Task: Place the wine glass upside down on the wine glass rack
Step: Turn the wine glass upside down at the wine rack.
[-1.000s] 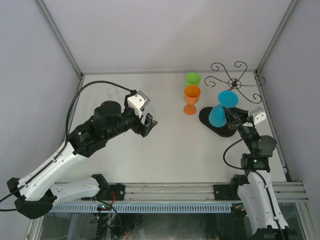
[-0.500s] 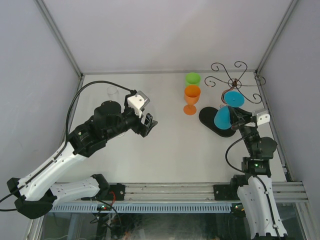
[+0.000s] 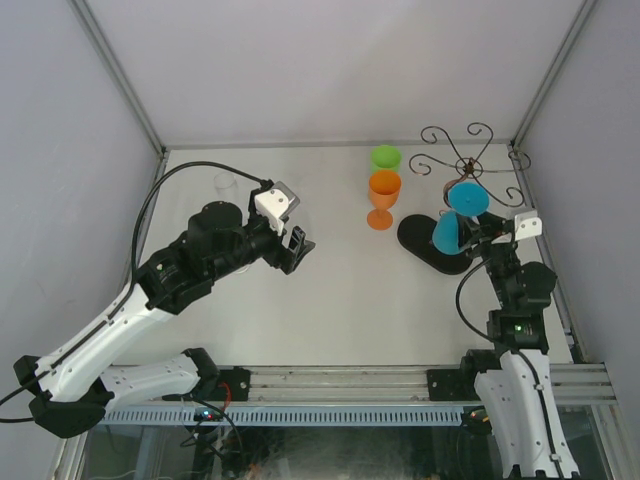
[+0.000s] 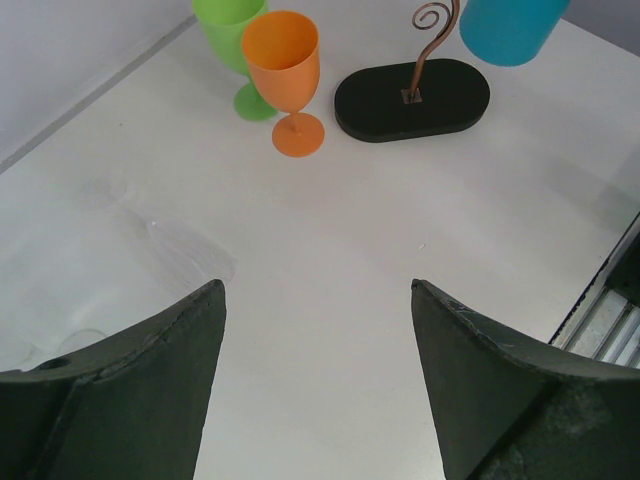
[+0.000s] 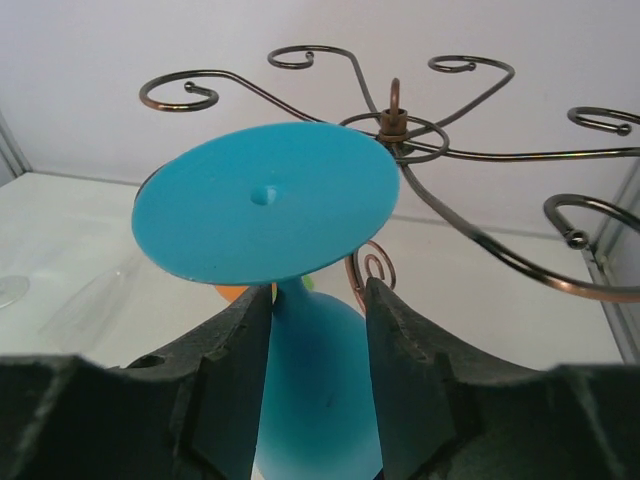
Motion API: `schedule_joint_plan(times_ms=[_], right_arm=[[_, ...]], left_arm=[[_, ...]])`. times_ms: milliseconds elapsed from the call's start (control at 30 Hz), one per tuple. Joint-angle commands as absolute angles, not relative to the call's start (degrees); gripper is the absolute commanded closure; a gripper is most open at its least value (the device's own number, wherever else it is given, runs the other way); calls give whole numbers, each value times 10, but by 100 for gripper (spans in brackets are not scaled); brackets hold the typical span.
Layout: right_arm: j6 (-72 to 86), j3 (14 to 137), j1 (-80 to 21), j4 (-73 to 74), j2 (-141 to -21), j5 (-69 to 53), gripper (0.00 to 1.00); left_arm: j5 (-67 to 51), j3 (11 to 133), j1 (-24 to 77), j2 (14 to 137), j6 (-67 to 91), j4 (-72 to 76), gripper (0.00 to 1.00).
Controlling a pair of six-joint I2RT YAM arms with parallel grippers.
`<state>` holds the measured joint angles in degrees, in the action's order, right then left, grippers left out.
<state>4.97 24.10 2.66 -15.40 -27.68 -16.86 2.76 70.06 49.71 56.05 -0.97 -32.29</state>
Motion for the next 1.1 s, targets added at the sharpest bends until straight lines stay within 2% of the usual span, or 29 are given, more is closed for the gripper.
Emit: schedule_joint_plan(times_ms=[0, 167, 333, 533, 700, 833, 1067], right_arm=[[36, 312, 30, -16, -261, -114, 57], [65, 343, 32, 83, -218, -74, 55], [87, 373, 33, 153, -185, -84, 52], [143, 435, 33, 257, -159, -95, 40], [148, 544, 32, 385, -173, -104, 28], [135, 602, 32, 431, -178, -117, 16], [123, 719, 42, 490, -226, -173, 6]], left_arm=[[28, 692, 493, 557, -6, -309, 21], [26, 691, 490, 558, -2, -306, 21], [34, 686, 490, 550, 1, -300, 21], [51, 676, 486, 535, 9, -288, 18], [46, 671, 469, 524, 23, -279, 16], [46, 669, 444, 517, 39, -272, 15], [41, 657, 393, 503, 70, -255, 13]])
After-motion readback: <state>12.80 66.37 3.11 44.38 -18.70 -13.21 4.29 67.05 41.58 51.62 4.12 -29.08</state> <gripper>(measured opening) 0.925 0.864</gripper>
